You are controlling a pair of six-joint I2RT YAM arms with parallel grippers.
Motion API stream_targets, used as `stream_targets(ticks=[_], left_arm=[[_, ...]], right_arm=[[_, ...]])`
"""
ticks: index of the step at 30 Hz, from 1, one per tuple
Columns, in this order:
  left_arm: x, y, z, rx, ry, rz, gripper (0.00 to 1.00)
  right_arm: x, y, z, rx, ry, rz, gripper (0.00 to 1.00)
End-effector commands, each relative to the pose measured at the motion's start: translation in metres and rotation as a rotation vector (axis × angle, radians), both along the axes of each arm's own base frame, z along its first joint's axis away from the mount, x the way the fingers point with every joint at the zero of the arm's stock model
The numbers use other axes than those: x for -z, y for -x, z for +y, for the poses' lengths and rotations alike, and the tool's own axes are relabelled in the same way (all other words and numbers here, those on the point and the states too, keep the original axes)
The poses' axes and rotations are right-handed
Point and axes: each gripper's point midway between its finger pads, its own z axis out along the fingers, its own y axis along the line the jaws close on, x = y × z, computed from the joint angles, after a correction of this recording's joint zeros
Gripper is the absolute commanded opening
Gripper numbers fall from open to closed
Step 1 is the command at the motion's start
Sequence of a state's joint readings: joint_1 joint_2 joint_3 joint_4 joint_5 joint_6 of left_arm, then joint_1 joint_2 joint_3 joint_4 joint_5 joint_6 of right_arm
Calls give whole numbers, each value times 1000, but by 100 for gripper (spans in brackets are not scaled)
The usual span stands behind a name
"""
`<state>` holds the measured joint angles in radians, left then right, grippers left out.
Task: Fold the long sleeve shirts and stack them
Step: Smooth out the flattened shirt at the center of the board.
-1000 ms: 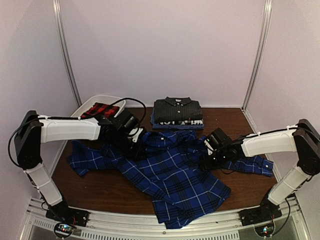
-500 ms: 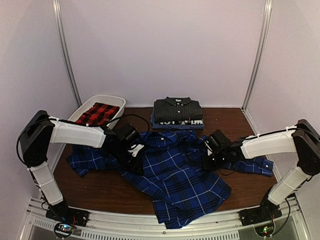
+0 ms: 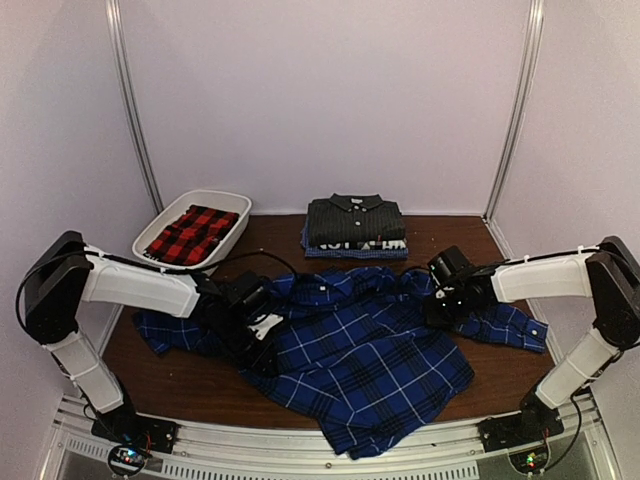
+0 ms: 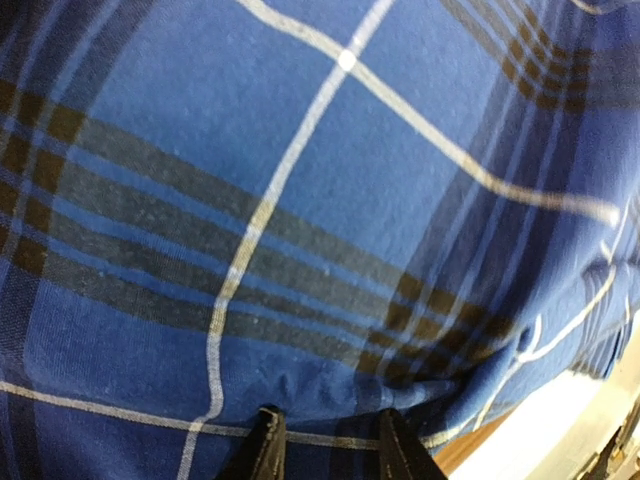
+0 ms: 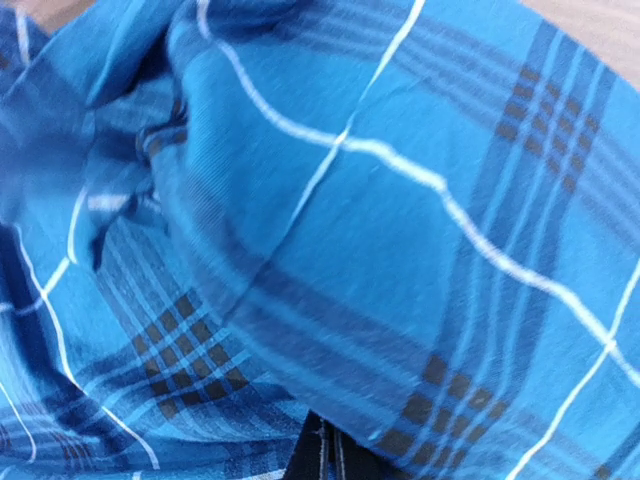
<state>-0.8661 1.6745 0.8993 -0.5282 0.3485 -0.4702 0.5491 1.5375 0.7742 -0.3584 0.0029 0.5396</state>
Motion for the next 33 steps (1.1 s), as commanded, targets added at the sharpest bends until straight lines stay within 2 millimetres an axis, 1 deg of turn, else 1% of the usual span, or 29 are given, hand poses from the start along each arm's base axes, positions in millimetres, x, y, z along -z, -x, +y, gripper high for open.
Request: stream_targets(ticks=[1,6,8,11,13,15,17,19,20,21,24,26,28,30,33], left_arm=[[9,38,6,33,-40,88,34],[11,75,-7,83,-30,144,33],[8,89,-15,112,-18,156,33],[1,101,-26,130,5,169,33],[-8,100,-33,119,26,160,34],[-22,90,-40,94,46,118,39],[-39,78,-50,71,66,65,44],[-58,60,-57,39,70,-4,47],[-66,51,-59,24,67,-37,47],[-77,38,-61,0,71,-78,48],[-94,-1,-48,-84,43,-176,48],[-101,-25,-38,-136,30,-218,48],[-102,-46,-30,-167,15,-254,48],[-99,-64,-24,-175,-17,-289,48],[-91,-82,-25,-151,-60,-322,50]], right_arm=[[-7,-16,-17,20,62,-25,0],[-9,-28,-18,11,86,-28,0],[-10,-32,-16,4,93,-28,0],[-9,-37,-14,-9,108,-24,0],[-10,-39,-12,-24,115,-23,1],[-14,-39,-12,-34,130,-28,7],[-21,-40,-12,-39,138,-43,15],[-29,-39,-11,-41,140,-58,23],[-33,-40,-11,-40,144,-67,31],[-37,-40,-11,-41,146,-77,36],[-47,-40,-10,-38,151,-101,50],[-54,-41,-8,-35,151,-118,57],[-59,-40,-4,-41,145,-134,60],[-66,-39,4,-56,135,-151,63],[-73,-39,17,-82,121,-171,65]])
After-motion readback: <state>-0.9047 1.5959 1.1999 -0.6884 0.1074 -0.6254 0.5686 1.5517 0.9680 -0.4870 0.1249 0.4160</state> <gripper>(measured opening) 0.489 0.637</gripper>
